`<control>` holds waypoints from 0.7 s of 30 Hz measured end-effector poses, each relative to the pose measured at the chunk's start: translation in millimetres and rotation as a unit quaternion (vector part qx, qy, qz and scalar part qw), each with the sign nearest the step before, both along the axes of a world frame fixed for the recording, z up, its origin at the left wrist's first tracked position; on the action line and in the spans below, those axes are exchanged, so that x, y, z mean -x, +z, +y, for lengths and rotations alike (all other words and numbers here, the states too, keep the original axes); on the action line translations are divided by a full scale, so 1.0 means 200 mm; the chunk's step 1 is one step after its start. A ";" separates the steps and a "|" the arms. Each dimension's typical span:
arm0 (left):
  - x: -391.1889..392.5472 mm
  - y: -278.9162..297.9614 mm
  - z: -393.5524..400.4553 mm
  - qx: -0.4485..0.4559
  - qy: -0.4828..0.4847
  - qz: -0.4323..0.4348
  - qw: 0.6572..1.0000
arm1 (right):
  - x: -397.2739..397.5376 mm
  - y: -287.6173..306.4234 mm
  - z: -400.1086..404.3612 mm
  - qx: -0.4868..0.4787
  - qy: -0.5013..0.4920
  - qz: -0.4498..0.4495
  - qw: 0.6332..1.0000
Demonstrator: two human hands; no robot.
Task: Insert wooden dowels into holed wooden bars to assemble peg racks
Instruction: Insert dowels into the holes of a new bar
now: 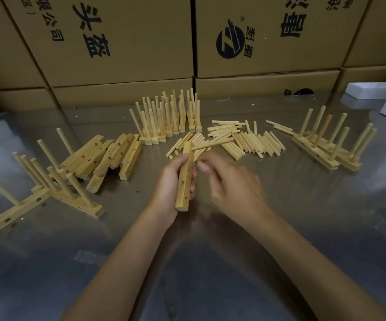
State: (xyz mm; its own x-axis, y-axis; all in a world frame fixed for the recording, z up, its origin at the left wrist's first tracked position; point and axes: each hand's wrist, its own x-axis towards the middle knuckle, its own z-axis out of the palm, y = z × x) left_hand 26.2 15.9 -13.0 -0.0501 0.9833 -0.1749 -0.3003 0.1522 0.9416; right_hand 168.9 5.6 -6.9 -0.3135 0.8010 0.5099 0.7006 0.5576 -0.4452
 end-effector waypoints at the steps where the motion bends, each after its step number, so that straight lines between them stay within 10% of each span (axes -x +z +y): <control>1: -0.01 0.00 0.00 0.000 0.004 0.007 1.000 | 0.01 0.00 -0.01 -0.007 0.004 -0.033 0.999; 21: -0.07 -0.03 -0.04 -0.012 0.014 0.033 0.999 | 0.01 0.03 -0.06 -0.063 -0.025 -0.142 0.988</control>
State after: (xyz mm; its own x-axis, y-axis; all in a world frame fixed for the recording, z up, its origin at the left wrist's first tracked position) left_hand 40.0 8.7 -19.9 -0.0881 0.9853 -0.1466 -0.2404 0.1218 0.9630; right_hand 167.5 -6.2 -0.2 -0.4197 0.7547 0.5042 0.8150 0.5579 -0.1567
